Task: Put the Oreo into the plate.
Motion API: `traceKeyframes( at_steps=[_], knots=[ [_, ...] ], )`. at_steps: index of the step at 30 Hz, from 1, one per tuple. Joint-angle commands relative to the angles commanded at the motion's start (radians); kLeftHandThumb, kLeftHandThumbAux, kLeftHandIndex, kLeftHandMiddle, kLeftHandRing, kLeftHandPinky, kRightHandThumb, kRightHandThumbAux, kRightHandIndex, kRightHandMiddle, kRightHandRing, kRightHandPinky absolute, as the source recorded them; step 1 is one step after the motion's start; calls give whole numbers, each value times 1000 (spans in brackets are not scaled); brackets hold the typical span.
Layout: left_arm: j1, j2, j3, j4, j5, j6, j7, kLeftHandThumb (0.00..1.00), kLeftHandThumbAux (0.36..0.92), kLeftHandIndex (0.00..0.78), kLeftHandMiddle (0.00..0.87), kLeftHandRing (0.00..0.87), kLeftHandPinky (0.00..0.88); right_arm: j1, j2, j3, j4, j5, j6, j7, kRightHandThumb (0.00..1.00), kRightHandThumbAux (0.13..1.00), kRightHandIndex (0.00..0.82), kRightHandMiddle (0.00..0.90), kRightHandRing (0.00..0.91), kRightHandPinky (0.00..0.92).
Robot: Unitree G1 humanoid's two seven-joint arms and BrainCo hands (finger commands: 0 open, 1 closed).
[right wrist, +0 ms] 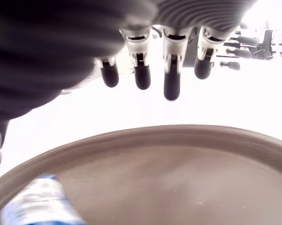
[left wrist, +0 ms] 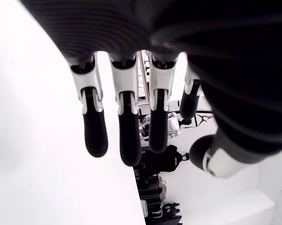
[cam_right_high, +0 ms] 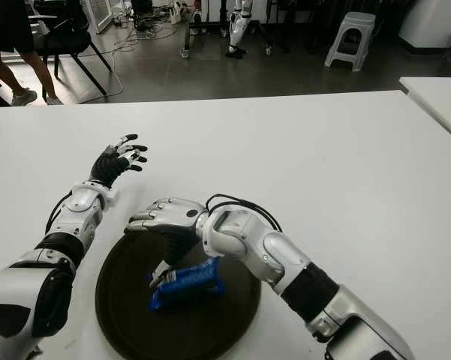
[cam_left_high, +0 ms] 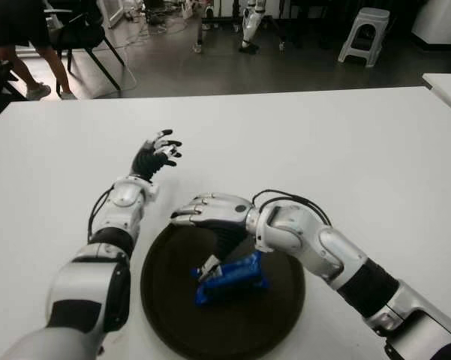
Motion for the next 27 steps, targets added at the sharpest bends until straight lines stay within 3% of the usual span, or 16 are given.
traceKeyframes(
  at_steps=[7, 10, 15, 20, 22, 24, 27],
  knots=[
    [-1, 0, -6, -1, 5, 3, 5, 159, 645, 170, 312, 351, 395, -6, -17, -25, 9, 17, -17, 6, 0, 393, 0, 0, 0, 0],
    [-1, -4, -2, -1, -2, 7, 5, 166, 658, 179, 326, 368, 411, -16, -73, -86, -7, 62, -30, 28, 0, 391, 0, 0, 0, 0],
    [-4, -8, 8, -2, -17, 19, 0, 171, 681, 186, 335, 371, 407, -28, -129, -169, -6, 114, -40, 33, 0, 390, 0, 0, 0, 0],
    [-9, -9, 9, 1, -13, 35, 13, 164, 693, 188, 306, 319, 348, -134, -199, -284, 192, 186, -112, -34, 0, 392, 0, 0, 0, 0],
    [-7, -8, 4, -1, -6, 28, 18, 164, 692, 188, 301, 310, 341, -146, -212, -311, 245, 202, -135, -65, 0, 391, 0, 0, 0, 0],
    [-4, -7, 0, -3, -2, 18, 16, 168, 686, 183, 300, 317, 353, -129, -219, -361, 264, 240, -141, -107, 0, 385, 0, 0, 0, 0],
    [-2, -5, -1, -5, -1, 10, 12, 167, 669, 171, 301, 332, 368, -130, -215, -438, 322, 319, -137, -154, 0, 378, 0, 0, 0, 0]
  ],
)
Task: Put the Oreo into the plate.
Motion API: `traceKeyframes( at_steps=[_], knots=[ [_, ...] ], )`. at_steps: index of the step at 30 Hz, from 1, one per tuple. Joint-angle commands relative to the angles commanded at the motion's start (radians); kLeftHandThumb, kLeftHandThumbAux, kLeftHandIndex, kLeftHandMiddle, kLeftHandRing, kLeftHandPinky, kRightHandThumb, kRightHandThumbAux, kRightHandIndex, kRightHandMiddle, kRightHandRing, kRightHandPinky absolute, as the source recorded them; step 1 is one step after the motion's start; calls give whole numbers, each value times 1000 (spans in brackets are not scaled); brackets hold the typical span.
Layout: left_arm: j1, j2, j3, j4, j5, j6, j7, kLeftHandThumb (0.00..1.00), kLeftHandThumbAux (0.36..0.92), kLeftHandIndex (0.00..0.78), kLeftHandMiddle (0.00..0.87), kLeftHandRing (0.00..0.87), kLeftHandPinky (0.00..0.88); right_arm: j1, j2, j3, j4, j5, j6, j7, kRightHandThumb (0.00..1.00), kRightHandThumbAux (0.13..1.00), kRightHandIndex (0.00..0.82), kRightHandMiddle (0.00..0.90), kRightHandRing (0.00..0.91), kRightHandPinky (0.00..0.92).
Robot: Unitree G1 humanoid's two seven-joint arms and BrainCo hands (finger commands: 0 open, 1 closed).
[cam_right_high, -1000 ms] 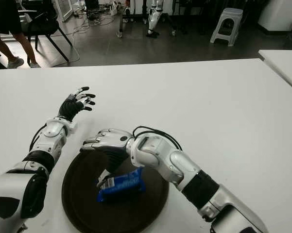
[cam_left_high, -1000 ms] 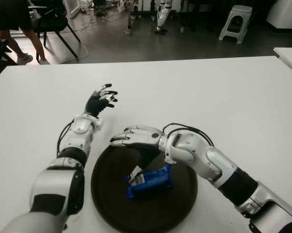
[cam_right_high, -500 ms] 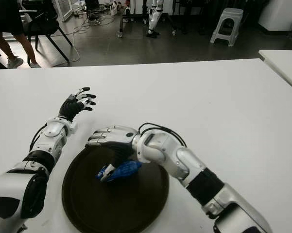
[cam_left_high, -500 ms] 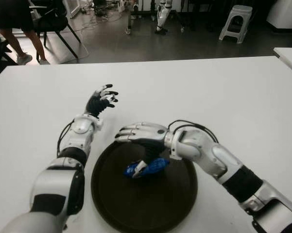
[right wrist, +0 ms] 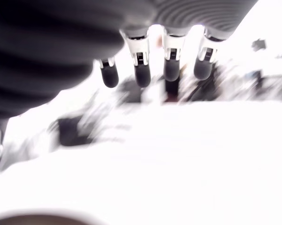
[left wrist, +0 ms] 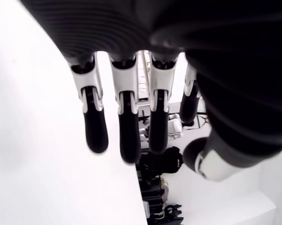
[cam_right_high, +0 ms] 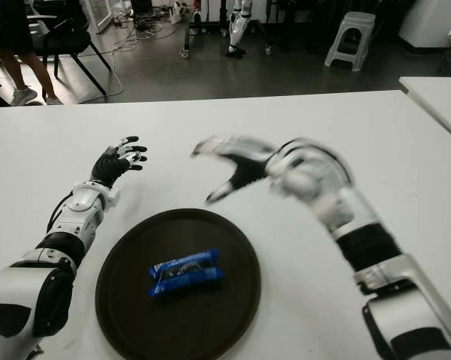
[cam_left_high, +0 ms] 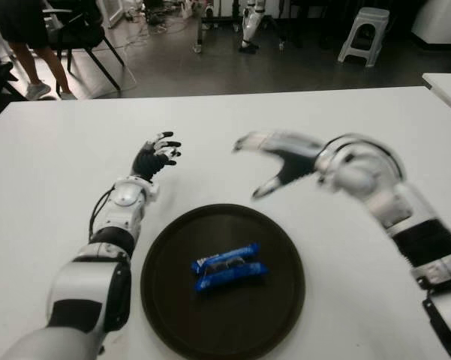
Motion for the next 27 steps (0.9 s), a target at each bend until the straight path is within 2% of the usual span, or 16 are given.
traceKeyframes(
  at_steps=[3, 5, 8, 10, 13, 16, 21, 27],
  knots=[
    [2, 1, 2, -1, -2, -2, -4, 163, 649, 163, 302, 340, 377, -21, 22, -50, 83, 63, 22, -27, 0, 378, 0, 0, 0, 0],
    [2, 2, 3, -1, -4, -4, -7, 162, 641, 162, 302, 343, 382, -44, 44, -84, 185, 109, 22, -50, 0, 385, 0, 0, 0, 0],
    [4, 4, 4, 0, -5, -8, -11, 168, 634, 162, 302, 345, 387, -68, 77, -122, 336, 161, -13, -91, 0, 402, 0, 0, 0, 0],
    [4, 5, 4, 0, -4, -9, -11, 171, 633, 162, 302, 347, 389, -75, 121, -181, 489, 222, -45, -137, 0, 423, 0, 0, 0, 2],
    [6, 6, 4, 0, -4, -8, -12, 177, 632, 163, 303, 351, 394, -97, 155, -225, 615, 265, -58, -172, 0, 475, 0, 3, 3, 14],
    [6, 8, 5, 4, -4, -2, -13, 181, 630, 164, 304, 353, 399, -108, 195, -265, 740, 288, 2, -248, 0, 530, 11, 46, 41, 37],
    [5, 10, 7, 6, -7, 0, -17, 186, 637, 167, 314, 364, 412, -135, 221, -298, 825, 309, 65, -306, 6, 589, 61, 124, 129, 152],
    [6, 10, 8, 4, -6, -4, -18, 185, 635, 168, 315, 369, 416, -174, 245, -371, 855, 383, 105, -285, 41, 597, 96, 161, 187, 250]
  ],
)
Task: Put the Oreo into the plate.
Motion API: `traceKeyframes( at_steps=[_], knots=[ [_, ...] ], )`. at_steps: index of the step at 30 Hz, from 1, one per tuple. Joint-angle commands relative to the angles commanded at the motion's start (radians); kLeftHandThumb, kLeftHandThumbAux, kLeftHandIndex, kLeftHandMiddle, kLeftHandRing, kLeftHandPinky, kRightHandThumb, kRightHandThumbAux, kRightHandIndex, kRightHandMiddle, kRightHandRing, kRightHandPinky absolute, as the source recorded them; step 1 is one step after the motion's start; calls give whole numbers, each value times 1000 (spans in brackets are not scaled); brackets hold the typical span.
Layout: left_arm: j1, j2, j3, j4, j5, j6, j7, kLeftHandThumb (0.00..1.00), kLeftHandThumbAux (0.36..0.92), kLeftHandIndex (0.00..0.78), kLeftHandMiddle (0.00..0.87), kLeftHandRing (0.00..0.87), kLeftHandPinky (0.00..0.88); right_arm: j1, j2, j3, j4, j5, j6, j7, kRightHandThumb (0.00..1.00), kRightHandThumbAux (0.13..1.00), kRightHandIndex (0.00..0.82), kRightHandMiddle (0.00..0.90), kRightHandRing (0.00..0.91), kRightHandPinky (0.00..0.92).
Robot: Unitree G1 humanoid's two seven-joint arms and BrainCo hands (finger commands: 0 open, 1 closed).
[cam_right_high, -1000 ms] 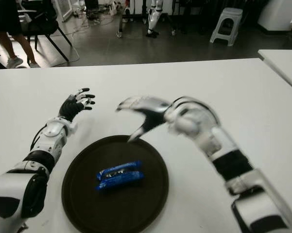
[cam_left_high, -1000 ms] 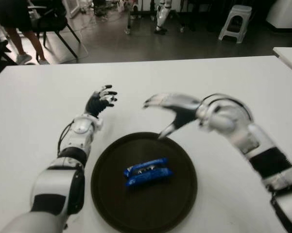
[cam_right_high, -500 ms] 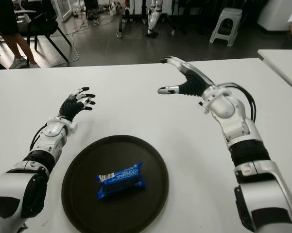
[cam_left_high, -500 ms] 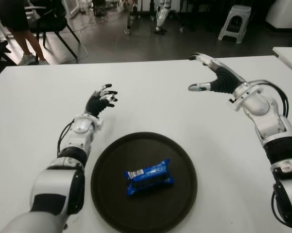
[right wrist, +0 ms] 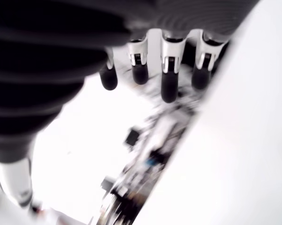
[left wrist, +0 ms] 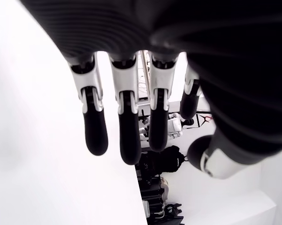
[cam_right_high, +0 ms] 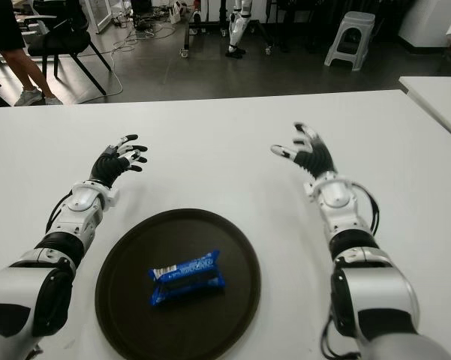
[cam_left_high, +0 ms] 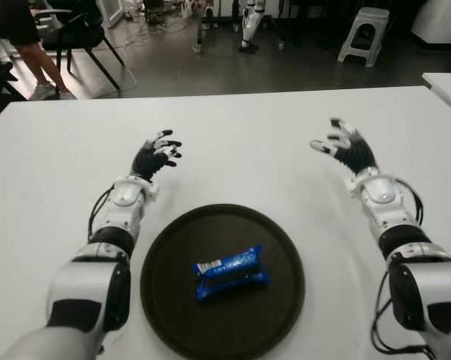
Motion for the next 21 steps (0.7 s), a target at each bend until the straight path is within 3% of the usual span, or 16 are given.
traceKeyframes(
  at_steps=[3, 6, 8, 10, 13, 21],
  knots=[
    [1, -2, 1, -1, -2, 1, -1, 186, 636, 169, 313, 366, 412, -3, 14, -29, 5, 31, 15, 25, 51, 588, 104, 174, 207, 285],
    [2, -4, 2, -3, -4, 3, -4, 187, 637, 167, 314, 369, 422, 0, 22, -31, 5, 34, 25, 44, 51, 580, 92, 165, 193, 244],
    [2, -4, 3, -3, -5, 4, -5, 187, 637, 165, 314, 372, 426, 3, 38, 5, 3, -8, 15, 18, 50, 580, 73, 145, 161, 177],
    [3, -4, 3, -3, -5, 3, -6, 187, 634, 160, 310, 368, 420, 17, 44, 126, -4, -143, -27, -72, 39, 591, 43, 104, 98, 91],
    [5, -5, 3, -4, -6, 0, -5, 185, 632, 160, 308, 364, 414, 37, 20, 265, -16, -301, -83, -169, 15, 606, 14, 46, 33, 29],
    [8, -5, 5, -6, -6, 0, -4, 181, 627, 162, 313, 368, 418, 40, -14, 378, -7, -428, -125, -259, 0, 588, 0, 2, 1, 1]
  ],
)
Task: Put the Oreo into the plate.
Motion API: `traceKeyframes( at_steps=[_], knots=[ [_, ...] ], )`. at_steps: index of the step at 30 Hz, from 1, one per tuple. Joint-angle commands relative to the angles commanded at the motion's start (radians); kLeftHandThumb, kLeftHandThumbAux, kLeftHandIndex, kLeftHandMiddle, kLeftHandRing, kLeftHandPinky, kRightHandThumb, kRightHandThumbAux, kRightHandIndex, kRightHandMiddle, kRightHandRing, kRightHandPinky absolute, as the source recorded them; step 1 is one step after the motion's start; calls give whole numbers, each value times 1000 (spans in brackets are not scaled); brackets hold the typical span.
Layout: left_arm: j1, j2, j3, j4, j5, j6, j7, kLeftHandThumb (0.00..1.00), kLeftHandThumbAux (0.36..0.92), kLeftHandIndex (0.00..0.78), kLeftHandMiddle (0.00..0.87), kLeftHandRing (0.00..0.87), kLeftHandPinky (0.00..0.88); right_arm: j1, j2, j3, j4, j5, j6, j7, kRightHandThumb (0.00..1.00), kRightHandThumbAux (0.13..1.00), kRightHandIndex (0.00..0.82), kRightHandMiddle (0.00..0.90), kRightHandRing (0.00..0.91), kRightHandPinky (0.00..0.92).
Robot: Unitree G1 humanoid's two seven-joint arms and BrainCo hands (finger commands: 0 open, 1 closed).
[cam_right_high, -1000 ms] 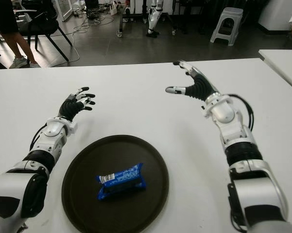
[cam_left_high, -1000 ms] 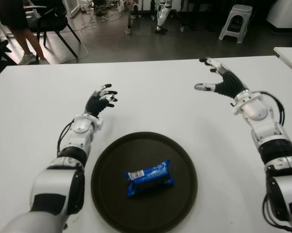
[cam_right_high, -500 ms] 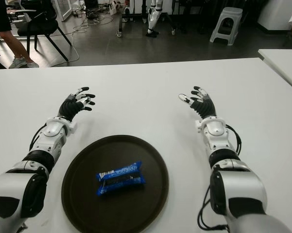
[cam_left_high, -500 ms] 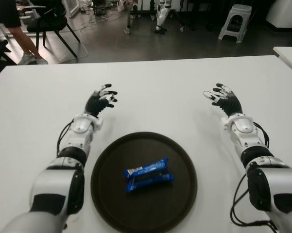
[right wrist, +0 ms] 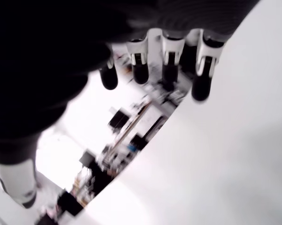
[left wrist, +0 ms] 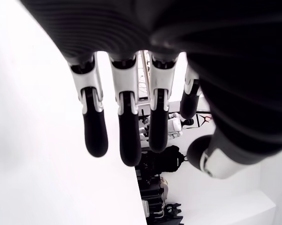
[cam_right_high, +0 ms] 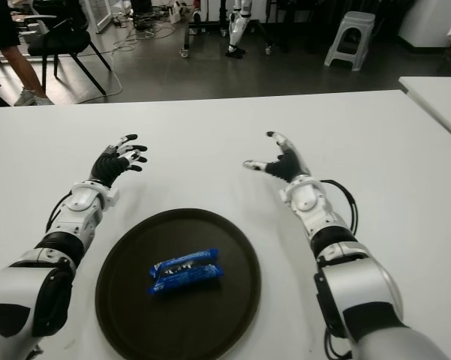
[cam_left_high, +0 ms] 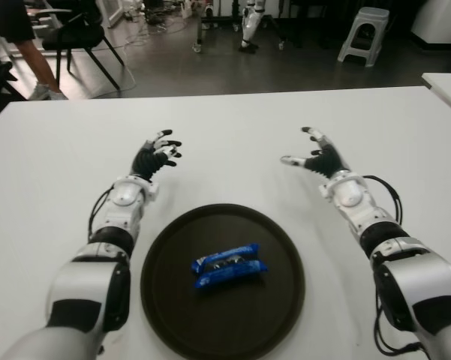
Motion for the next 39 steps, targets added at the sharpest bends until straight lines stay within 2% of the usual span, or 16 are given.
traceKeyframes(
  at_steps=[7, 18, 28, 39],
  knots=[
    [0, 4, -4, 1, 6, -1, -1, 175, 619, 162, 311, 358, 408, 2, -8, 33, -1, -31, -17, -32, 0, 526, 0, 0, 0, 0],
    [2, 8, -6, 4, 10, -8, 2, 177, 599, 157, 319, 369, 412, 2, 4, 47, -2, -31, -36, -51, 0, 542, 0, 0, 0, 0],
    [1, 11, -2, 11, 9, -3, 2, 191, 627, 166, 311, 352, 396, -7, 25, 50, 17, -31, 2, -42, 0, 560, 0, 0, 0, 0],
    [-7, 21, -6, 29, 18, -13, 0, 189, 617, 167, 315, 357, 400, -14, 38, 39, 36, -21, 25, -31, 0, 527, 0, 0, 0, 0]
  ],
)
